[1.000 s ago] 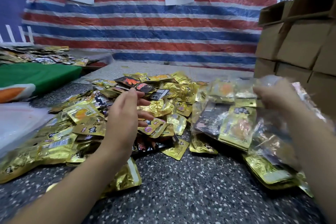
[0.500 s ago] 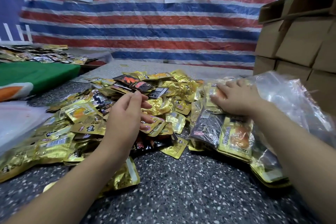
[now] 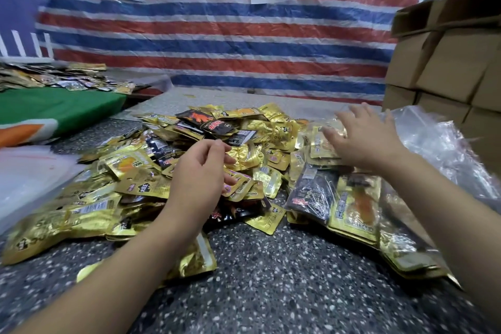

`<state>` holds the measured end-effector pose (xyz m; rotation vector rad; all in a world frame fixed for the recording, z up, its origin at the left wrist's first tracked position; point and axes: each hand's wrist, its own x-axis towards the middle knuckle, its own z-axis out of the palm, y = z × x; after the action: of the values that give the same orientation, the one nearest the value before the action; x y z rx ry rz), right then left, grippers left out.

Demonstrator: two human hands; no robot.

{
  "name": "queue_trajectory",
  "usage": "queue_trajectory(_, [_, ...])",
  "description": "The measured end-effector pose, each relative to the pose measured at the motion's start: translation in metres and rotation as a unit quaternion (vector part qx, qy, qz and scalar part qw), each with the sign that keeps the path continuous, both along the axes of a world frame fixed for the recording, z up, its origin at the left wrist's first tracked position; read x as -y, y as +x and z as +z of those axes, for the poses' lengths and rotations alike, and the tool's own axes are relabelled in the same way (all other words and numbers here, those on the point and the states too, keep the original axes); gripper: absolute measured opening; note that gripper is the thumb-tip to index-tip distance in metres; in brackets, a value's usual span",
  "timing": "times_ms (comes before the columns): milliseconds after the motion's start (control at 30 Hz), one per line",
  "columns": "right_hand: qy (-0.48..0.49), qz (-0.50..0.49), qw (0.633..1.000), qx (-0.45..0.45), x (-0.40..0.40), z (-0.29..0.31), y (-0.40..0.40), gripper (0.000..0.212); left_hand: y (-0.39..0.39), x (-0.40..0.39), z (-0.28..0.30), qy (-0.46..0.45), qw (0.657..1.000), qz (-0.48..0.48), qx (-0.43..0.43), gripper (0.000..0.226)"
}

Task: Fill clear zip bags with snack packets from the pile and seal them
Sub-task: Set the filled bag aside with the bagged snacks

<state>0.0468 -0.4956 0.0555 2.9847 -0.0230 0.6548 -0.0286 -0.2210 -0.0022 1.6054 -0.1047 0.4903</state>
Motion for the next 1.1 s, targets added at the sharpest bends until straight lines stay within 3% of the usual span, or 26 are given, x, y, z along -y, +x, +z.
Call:
queue_trajectory(200, [0.082, 0.132, 0.988, 0.017, -0.054, -0.005, -0.061, 0.046, 0.004, -0.001, -0.001, 0.024, 1.000, 0.010, 0.006, 0.023])
queue_trajectory(333, [0.149, 0.159, 0.976, 0.025, -0.078, -0.030, -0.087, 0.039, 0.003, 0.003, 0.000, 0.083, 0.996, 0.012, 0.014, 0.023])
queue_trajectory(500, [0.225, 0.144, 0.961, 0.067, -0.085, -0.042, -0.095, 0.026, -0.002, -0.004, 0.010, 0.182, 0.982, 0.043, -0.032, 0.068])
queue_trajectory(600, [0.279, 0.155, 0.940, 0.120, -0.086, -0.051, -0.100, 0.027, 0.000, -0.032, 0.024, 0.224, 0.968, 0.106, -0.034, 0.067])
queue_trajectory(733, [0.268, 0.174, 0.940, 0.120, -0.085, -0.065, -0.099, 0.026, 0.017, -0.110, 0.042, 0.366, 0.888, 0.276, 0.020, 0.031])
queue_trajectory(833, [0.261, 0.179, 0.944, 0.096, -0.081, -0.071, -0.095, 0.021, 0.032, -0.176, 0.040, 0.460, 0.805, 0.364, -0.091, 0.035])
queue_trajectory(933, [0.208, 0.168, 0.962, 0.055, -0.083, -0.075, -0.093, 0.020, 0.034, -0.227, 0.024, 0.539, 0.725, 0.372, -0.215, 0.048])
queue_trajectory(1100, [0.154, 0.150, 0.975, 0.049, -0.083, -0.082, -0.091, 0.023, 0.028, -0.253, -0.012, 0.584, 0.704, 0.301, -0.271, 0.043])
